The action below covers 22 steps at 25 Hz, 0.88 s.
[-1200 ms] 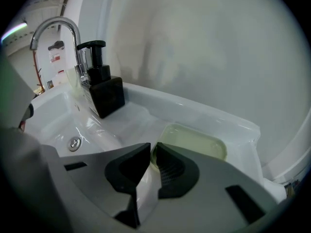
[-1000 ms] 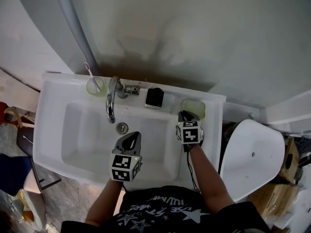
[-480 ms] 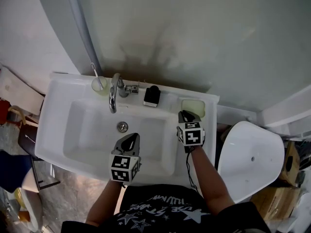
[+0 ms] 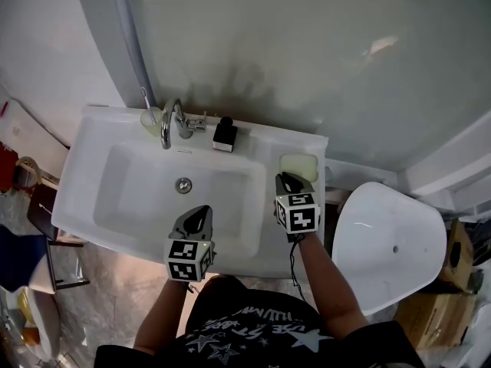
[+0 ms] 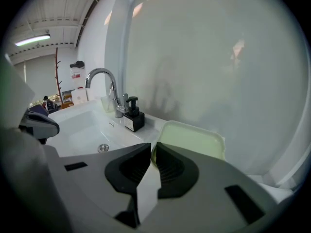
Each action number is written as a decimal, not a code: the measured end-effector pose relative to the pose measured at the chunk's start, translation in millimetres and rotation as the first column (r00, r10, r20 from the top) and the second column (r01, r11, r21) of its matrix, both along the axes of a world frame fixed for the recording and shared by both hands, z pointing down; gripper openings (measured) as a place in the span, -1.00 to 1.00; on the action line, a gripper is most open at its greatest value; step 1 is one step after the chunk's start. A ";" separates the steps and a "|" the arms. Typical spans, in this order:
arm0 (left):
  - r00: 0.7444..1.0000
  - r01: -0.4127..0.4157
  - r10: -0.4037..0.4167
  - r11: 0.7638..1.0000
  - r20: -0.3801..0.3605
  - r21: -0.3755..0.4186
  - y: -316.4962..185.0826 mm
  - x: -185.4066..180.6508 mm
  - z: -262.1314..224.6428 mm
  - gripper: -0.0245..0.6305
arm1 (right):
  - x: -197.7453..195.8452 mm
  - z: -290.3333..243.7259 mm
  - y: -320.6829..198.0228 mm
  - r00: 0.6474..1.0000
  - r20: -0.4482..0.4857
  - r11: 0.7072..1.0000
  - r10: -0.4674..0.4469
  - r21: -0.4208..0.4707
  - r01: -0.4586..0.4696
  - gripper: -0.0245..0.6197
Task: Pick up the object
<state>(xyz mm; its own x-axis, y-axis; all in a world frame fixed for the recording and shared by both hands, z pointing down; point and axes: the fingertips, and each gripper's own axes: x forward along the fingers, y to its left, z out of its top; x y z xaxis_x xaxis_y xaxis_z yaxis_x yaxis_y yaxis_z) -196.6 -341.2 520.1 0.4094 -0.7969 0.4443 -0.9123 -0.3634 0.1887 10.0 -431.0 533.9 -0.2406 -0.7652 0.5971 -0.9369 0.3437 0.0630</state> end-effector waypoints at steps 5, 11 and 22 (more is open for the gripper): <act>0.999 0.031 -0.032 0.999 0.015 0.028 45.0 16.7 -15.5 -0.88 | 13.1 -13.5 47.5 0.999 0.041 0.999 -0.027 0.023 0.026 -0.79; 0.997 0.072 -0.073 0.996 0.030 0.045 98.8 27.3 -23.2 -0.88 | 22.1 -17.7 100.5 0.995 0.075 0.997 -0.071 0.037 0.069 -0.79; 0.993 0.116 -0.118 0.992 0.026 0.051 186.9 69.4 -25.1 -0.88 | 54.5 -20.9 184.4 0.984 0.106 0.988 -0.146 0.062 0.140 -0.79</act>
<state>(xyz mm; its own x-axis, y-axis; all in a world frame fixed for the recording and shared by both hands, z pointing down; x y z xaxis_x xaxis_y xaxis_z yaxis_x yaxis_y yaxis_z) -127.3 -154.3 495.0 0.2997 -0.8598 0.4133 -0.9539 -0.2620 0.1465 64.6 -246.6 513.0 -0.4120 -0.7484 0.5198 -0.8804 0.4739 -0.0157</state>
